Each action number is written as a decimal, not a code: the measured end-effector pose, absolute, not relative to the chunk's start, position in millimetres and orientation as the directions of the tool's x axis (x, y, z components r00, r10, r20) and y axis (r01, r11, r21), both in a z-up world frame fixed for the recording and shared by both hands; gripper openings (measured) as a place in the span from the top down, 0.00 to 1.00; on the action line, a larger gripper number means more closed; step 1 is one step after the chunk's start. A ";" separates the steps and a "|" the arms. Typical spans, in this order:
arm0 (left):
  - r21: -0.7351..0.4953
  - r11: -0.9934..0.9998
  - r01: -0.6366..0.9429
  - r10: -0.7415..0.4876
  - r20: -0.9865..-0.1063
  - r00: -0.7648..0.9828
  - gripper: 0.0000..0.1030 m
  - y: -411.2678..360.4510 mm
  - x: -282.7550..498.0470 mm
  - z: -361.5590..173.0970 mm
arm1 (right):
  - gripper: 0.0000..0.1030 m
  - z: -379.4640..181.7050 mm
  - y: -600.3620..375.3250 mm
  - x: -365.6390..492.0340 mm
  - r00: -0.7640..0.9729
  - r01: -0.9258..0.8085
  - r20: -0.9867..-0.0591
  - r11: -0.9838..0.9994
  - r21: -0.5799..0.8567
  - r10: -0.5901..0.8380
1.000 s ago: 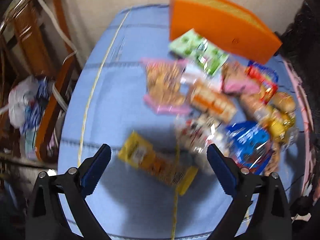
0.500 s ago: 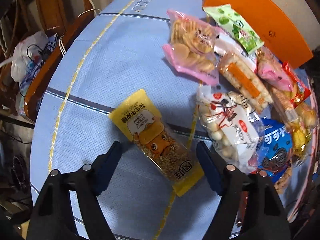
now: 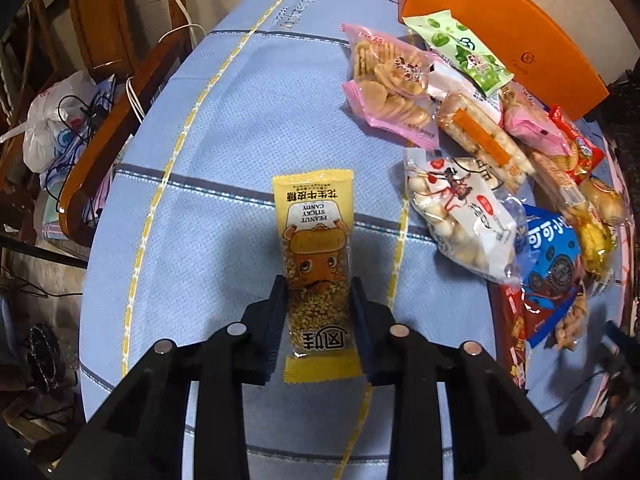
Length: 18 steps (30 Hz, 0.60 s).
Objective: Organize snacks
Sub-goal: 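Grasp the yellow peanut candy bar with the left tool while the right tool grasps the chocolate wafer, then lower both bars into the orange box and open both tools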
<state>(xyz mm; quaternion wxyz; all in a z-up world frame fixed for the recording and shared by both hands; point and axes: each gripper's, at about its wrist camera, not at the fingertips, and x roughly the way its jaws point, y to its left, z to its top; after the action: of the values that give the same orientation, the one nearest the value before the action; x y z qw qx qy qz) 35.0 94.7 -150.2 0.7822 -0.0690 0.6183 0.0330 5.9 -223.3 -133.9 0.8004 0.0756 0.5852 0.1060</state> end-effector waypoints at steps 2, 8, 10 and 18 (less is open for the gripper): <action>-0.064 0.989 -0.131 -0.032 -0.971 0.235 0.71 92.6 34.1 -147.2 | 0.06 -133.6 -196.9 3.3 0.271 -0.143 -0.909 0.947 0.286 0.316; -0.064 0.994 -0.091 -0.041 -0.970 0.239 0.71 100.6 32.3 -144.9 | 0.28 -137.1 -130.8 -5.7 0.203 -0.306 -0.909 0.905 0.295 0.365; -0.071 0.994 -0.080 -0.051 -0.970 0.236 0.71 100.3 30.9 -142.9 | 0.48 -147.9 -110.0 -7.9 0.154 -0.339 -0.925 0.898 0.280 0.347; -0.085 0.996 -0.011 -0.080 -0.969 0.232 0.71 106.9 31.8 -138.8 | 0.72 -159.2 -82.2 -6.2 0.213 -0.325 -0.958 0.938 0.117 0.194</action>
<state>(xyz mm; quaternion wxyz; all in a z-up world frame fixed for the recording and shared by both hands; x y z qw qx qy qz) 31.8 106.9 -138.8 0.7841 -0.0368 0.6191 -0.0218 -6.2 -82.2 -159.2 0.7770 -0.0544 0.6045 0.1670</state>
